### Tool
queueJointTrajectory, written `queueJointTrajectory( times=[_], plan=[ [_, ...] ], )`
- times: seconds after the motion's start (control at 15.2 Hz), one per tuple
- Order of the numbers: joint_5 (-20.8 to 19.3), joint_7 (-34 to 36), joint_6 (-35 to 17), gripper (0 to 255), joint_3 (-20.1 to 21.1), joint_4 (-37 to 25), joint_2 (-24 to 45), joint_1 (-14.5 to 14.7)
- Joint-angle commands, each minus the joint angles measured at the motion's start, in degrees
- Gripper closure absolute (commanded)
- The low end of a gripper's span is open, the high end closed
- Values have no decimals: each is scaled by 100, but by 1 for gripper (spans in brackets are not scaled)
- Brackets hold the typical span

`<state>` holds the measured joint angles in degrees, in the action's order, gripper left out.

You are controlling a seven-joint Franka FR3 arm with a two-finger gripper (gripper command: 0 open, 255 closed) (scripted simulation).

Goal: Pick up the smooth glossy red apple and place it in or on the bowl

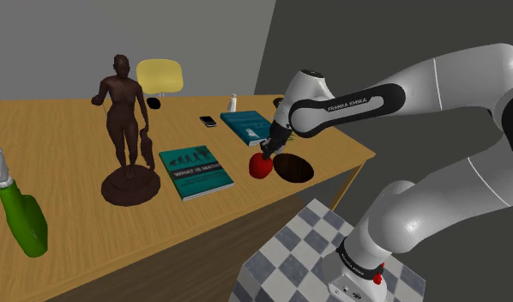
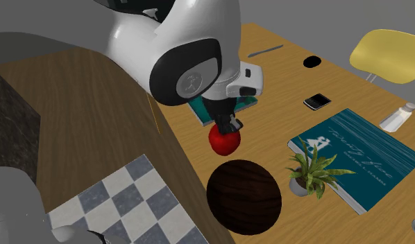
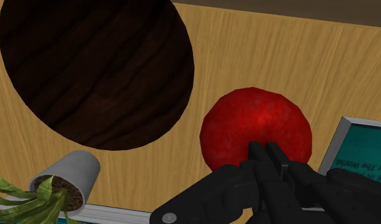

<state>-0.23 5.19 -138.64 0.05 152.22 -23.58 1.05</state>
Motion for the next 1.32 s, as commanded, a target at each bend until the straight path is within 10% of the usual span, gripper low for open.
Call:
queueJointTrajectory(
  times=[0.0,1.25],
  plan=[
    [0,0,133,255,0,-60,-71,0],
    [5,-6,1780,255,0,-1118,-660,2]
  ],
)
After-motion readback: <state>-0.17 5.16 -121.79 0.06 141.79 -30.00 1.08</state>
